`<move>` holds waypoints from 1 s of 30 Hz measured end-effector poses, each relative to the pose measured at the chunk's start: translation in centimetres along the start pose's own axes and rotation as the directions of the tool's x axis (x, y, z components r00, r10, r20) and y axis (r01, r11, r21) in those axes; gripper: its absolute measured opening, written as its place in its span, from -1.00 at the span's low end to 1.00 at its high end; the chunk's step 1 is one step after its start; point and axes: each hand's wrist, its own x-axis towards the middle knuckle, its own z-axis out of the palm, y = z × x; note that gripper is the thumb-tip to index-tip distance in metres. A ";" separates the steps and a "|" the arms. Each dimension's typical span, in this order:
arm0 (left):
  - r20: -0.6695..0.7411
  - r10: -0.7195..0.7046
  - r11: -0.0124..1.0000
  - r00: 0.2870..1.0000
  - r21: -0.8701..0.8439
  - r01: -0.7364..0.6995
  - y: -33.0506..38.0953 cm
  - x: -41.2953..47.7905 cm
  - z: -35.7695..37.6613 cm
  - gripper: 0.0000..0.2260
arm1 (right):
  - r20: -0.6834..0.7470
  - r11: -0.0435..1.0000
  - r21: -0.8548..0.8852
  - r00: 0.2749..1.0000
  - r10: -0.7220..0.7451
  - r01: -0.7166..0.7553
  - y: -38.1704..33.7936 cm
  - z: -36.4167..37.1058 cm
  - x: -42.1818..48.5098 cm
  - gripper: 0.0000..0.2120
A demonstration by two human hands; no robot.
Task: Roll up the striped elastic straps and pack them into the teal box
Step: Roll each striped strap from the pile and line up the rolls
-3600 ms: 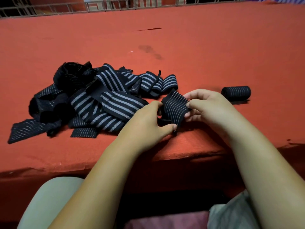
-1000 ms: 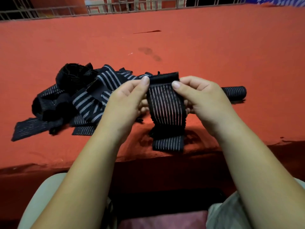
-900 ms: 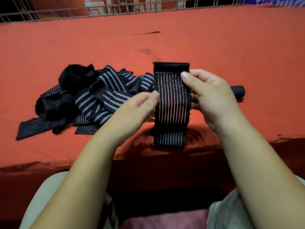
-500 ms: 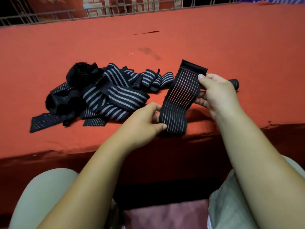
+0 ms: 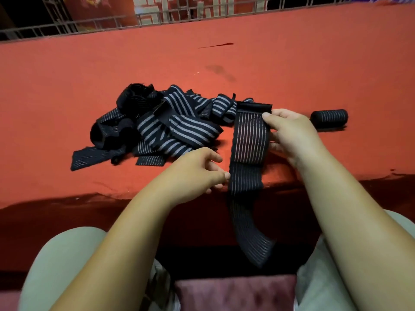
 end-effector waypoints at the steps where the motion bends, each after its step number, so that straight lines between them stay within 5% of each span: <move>1: -0.021 -0.008 1.000 1.000 -0.001 0.008 0.0 0.0 -0.2 -0.68 | -0.001 1.000 0.001 1.000 0.001 -0.001 0.1 0.1 0.1 -0.90; 10: -0.275 0.056 0.994 0.960 -0.074 -0.080 0.9 4.1 -3.1 -0.86 | -0.016 0.999 -0.034 1.000 -0.012 0.011 -0.3 0.8 1.5 -0.91; 16: -0.419 0.186 0.960 0.889 0.269 -0.074 1.7 9.9 -5.1 -0.83 | 0.030 0.989 -0.091 0.993 -0.116 0.118 -0.7 1.0 2.3 -0.89; 24: -0.274 0.276 0.715 0.921 0.699 -0.006 2.4 17.3 -5.6 -0.70 | 0.077 0.976 -0.168 0.989 -0.125 0.136 -0.5 1.1 5.0 -0.91; 30: -0.200 0.289 0.543 0.936 0.840 0.012 1.6 19.6 -5.7 -0.65 | 0.080 0.938 -0.289 0.981 -0.176 0.192 0.1 0.5 6.5 -0.94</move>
